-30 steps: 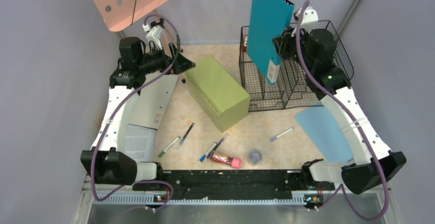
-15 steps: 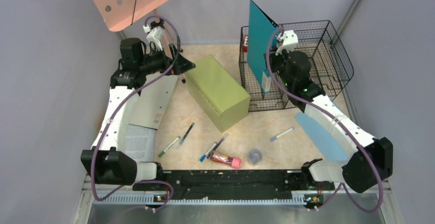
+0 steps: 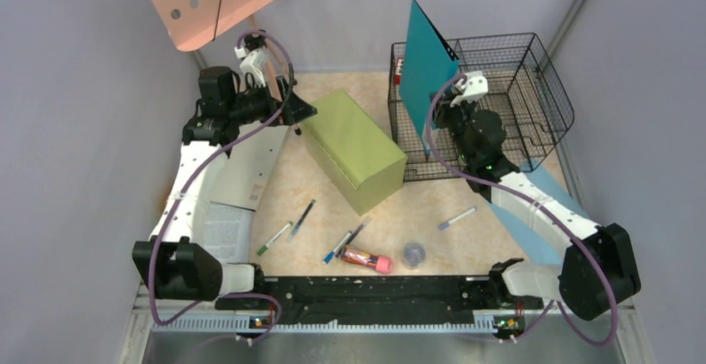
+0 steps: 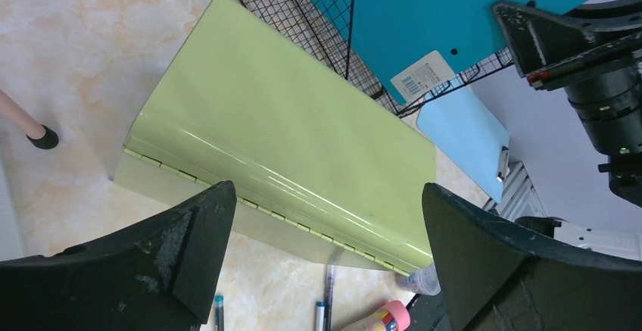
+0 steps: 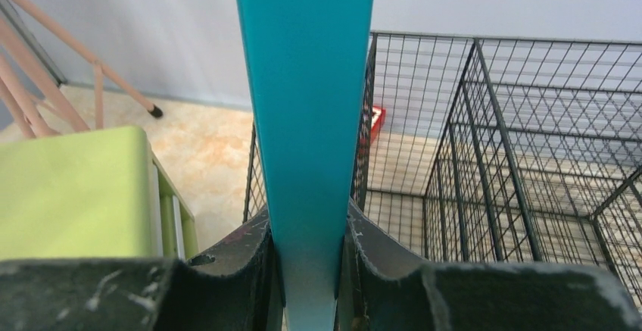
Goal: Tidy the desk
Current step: Place the folder in the storage box.
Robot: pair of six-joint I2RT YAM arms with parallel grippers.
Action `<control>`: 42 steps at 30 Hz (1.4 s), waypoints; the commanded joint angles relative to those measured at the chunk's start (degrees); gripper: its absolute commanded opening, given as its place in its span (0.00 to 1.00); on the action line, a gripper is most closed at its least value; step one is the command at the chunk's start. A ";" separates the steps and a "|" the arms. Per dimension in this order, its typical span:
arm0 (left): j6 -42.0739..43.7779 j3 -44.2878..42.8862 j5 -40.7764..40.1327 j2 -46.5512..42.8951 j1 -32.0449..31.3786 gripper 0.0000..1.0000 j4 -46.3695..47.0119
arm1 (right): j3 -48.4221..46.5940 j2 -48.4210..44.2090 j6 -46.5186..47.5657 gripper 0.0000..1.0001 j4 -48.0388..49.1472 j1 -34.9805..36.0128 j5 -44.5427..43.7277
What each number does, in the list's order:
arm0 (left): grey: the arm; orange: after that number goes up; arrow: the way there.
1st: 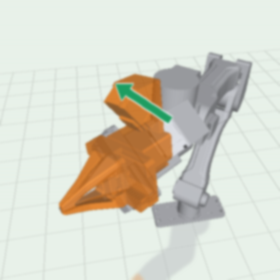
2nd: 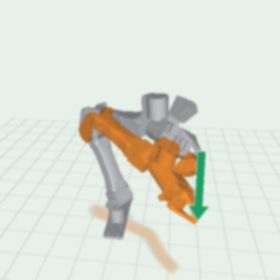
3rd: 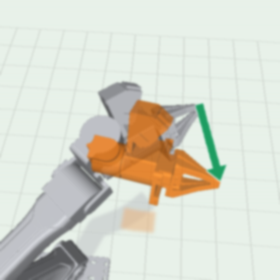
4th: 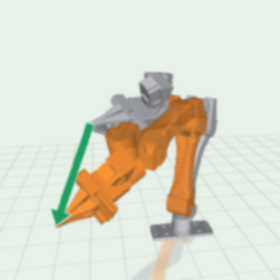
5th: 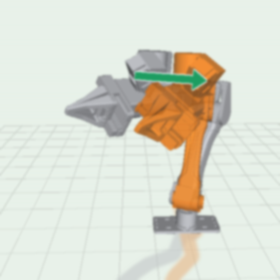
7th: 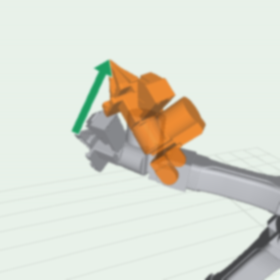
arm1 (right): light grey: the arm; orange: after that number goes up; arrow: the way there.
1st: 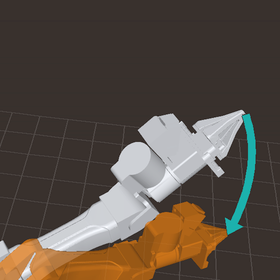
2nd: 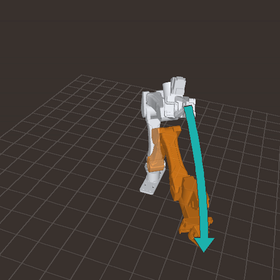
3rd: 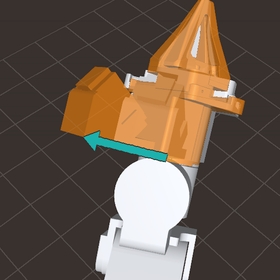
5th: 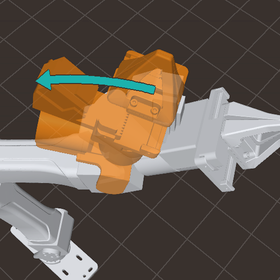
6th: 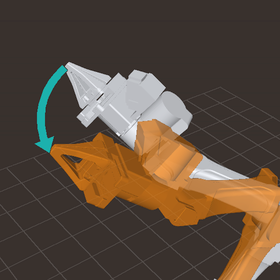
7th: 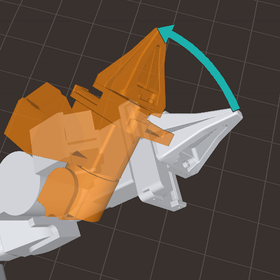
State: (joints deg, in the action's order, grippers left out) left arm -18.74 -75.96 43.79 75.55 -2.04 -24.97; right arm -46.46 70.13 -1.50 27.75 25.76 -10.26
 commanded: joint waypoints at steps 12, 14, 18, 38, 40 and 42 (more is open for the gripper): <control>2.31 1.38 -1.42 0.37 0.01 0.98 2.66 | 4.89 0.45 0.95 0.00 23.50 1.27 2.78; 2.31 1.54 -1.42 0.47 0.00 0.98 2.69 | 6.31 0.98 1.14 0.00 26.06 1.37 3.53; 2.13 1.62 -1.18 0.40 0.02 0.98 2.82 | 7.98 2.51 3.09 0.00 29.17 1.32 4.32; 1.87 3.24 -0.75 -0.50 0.01 0.98 3.91 | 9.36 6.25 4.52 0.00 33.74 1.34 3.62; 1.82 3.28 -0.77 -0.32 -0.03 0.98 3.96 | 9.28 6.92 4.93 0.00 34.17 1.32 3.70; 1.91 3.32 -0.80 -0.44 0.02 0.98 3.88 | 9.26 7.49 4.97 0.00 34.21 1.32 4.14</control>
State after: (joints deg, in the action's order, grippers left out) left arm -17.41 -72.93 42.57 76.16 -2.04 -23.55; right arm -35.97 76.88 2.44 54.87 26.46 -6.39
